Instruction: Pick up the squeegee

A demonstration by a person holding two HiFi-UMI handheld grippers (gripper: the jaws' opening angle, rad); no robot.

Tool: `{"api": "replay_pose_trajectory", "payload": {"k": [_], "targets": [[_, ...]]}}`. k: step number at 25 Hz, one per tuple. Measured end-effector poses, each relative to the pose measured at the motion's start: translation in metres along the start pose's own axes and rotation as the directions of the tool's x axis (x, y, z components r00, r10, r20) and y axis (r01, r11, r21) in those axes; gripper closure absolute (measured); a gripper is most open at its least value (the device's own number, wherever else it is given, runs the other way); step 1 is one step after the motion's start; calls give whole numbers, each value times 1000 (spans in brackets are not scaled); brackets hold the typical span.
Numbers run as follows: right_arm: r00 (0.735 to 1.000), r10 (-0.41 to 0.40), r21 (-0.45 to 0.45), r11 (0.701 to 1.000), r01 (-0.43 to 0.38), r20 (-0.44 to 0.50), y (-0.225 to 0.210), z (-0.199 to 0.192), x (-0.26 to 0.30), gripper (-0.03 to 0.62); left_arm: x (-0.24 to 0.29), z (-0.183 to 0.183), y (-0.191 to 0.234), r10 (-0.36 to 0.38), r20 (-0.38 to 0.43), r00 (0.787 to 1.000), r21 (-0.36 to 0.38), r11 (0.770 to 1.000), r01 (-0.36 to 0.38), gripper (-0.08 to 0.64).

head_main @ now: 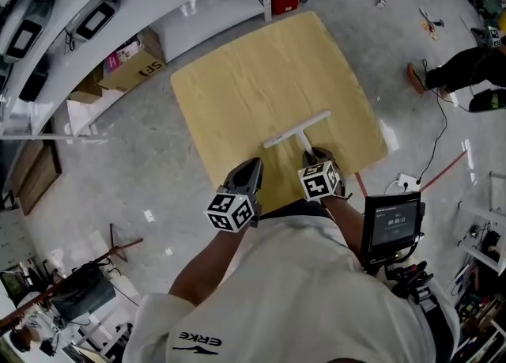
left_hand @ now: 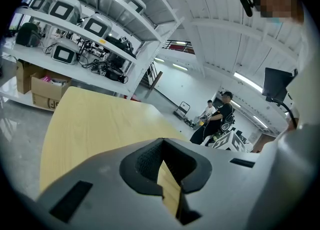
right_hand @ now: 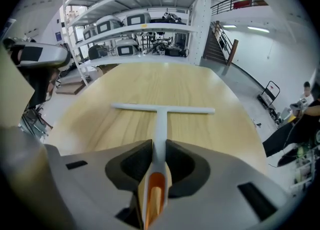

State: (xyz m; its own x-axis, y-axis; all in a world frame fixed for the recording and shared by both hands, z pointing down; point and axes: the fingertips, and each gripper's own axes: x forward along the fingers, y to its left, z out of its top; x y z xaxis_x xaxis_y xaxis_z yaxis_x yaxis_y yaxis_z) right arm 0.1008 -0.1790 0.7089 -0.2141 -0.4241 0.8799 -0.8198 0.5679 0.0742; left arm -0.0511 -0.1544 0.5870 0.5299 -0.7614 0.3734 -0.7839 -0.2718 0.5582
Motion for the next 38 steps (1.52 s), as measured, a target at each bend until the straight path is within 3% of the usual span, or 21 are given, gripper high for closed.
{"api": "replay_pose_trajectory", "payload": {"k": [15, 23, 29, 38], "targets": [[980, -20, 84, 996, 3, 199, -11, 39, -23, 512, 4, 11, 4, -7, 17, 1000, 12, 1000, 6, 557], [954, -12, 107, 994, -21, 300, -11, 70, -48, 512, 5, 15, 3, -14, 30, 999, 25, 1000, 13, 557], [916, 1, 106, 993, -48, 401, -16, 95, -76, 512, 10, 20, -7, -36, 65, 997, 38, 999, 34, 557], [822, 73, 87, 985, -148, 565, -17, 134, -129, 512, 0, 49, -42, -44, 190, 981, 98, 995, 26, 557]]}}
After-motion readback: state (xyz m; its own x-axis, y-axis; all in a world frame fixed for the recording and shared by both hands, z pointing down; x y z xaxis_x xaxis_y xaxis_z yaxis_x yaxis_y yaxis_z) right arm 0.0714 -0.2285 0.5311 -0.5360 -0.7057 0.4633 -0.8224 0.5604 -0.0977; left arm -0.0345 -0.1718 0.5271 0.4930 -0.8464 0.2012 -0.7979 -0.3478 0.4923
